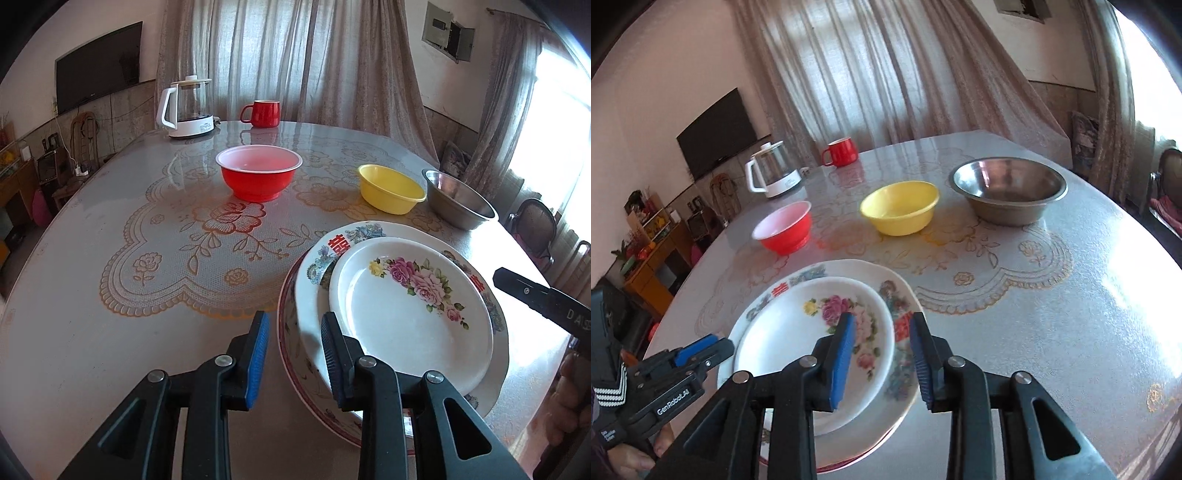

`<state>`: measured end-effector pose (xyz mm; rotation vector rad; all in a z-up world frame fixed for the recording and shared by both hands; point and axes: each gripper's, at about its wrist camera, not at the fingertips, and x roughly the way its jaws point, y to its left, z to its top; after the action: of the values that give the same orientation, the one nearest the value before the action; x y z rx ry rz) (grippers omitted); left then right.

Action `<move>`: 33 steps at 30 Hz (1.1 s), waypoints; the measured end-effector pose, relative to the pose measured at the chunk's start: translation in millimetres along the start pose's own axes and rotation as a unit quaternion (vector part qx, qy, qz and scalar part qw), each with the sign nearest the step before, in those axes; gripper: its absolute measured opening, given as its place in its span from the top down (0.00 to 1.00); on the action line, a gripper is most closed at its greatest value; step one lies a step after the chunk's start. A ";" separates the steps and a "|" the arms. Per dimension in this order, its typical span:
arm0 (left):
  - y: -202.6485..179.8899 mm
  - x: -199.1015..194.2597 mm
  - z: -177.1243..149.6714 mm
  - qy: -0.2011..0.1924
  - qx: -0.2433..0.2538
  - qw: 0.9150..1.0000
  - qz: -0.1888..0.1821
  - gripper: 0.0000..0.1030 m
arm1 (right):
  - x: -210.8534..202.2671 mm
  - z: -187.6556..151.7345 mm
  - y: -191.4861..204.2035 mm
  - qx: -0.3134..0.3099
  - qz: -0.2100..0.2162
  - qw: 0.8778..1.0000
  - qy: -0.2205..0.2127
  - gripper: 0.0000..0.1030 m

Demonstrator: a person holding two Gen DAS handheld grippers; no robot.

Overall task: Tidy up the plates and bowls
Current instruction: 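Lower the rose-pattern plate onto the plate stack and open the left gripper, then move the right gripper to the rim of the steel bowl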

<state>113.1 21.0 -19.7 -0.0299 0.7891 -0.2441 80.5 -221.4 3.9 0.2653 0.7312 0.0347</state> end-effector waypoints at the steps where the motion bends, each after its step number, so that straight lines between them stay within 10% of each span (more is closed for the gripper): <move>1: 2.6 0.2 -0.1 0.000 -0.005 1.000 0.000 0.66 | 4.3 1.4 -7.4 0.014 -0.001 1.000 0.008 0.69; 33: 1.9 7.7 0.4 0.008 0.007 1.000 -0.007 0.61 | 25.4 -14.0 -3.9 -0.015 -0.009 0.999 0.044 0.70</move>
<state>119.0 21.1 -25.0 -0.0210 0.8042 -0.2637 89.9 -218.9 -23.7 0.2297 0.8195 0.0401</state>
